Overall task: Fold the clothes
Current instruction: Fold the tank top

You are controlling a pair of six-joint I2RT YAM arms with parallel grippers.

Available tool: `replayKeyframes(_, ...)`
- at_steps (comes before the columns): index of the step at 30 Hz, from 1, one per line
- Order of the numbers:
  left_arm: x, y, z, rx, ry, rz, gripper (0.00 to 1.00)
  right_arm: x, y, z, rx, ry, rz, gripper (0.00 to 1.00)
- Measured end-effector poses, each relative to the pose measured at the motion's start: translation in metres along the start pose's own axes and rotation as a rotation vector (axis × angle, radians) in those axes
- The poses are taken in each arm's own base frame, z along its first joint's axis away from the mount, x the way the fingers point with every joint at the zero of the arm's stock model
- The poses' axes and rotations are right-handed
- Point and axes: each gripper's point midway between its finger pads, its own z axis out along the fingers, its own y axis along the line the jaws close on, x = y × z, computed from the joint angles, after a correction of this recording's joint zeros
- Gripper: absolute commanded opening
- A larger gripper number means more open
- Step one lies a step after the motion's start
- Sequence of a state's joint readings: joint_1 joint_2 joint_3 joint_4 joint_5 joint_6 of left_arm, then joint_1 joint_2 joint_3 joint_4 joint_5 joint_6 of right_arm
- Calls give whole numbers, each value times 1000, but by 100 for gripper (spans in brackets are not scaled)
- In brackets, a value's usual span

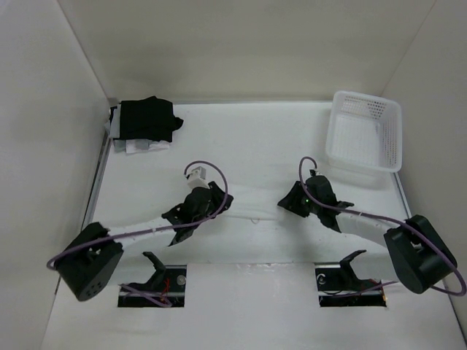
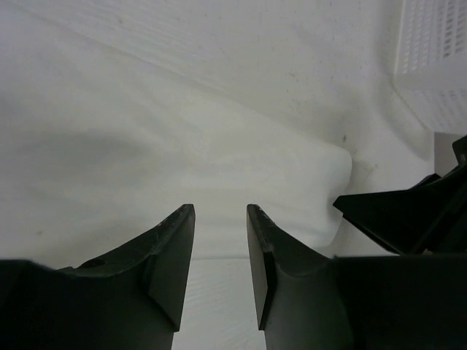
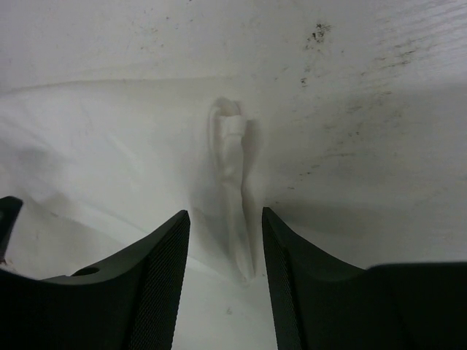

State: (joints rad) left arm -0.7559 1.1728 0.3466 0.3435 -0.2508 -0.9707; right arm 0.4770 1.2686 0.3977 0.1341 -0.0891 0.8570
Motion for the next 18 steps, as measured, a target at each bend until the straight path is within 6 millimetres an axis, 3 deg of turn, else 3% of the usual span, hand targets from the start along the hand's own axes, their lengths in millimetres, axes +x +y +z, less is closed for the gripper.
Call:
replayKeyframes(4, 20, -8, 19, 8, 35, 20, 31, 2, 4, 4, -25, 11, 15, 44)
replayKeyframes(7, 24, -5, 24, 4, 39, 18, 31, 3, 8, 10, -49, 21, 31, 33)
replayKeyframes(12, 11, -16, 23, 41, -1, -3, 31, 2, 5, 17, -56, 20, 76, 10)
replayKeyframes(18, -14, -23, 18, 70, -63, -35, 31, -11, 0, -5, -53, -59, 101, 5)
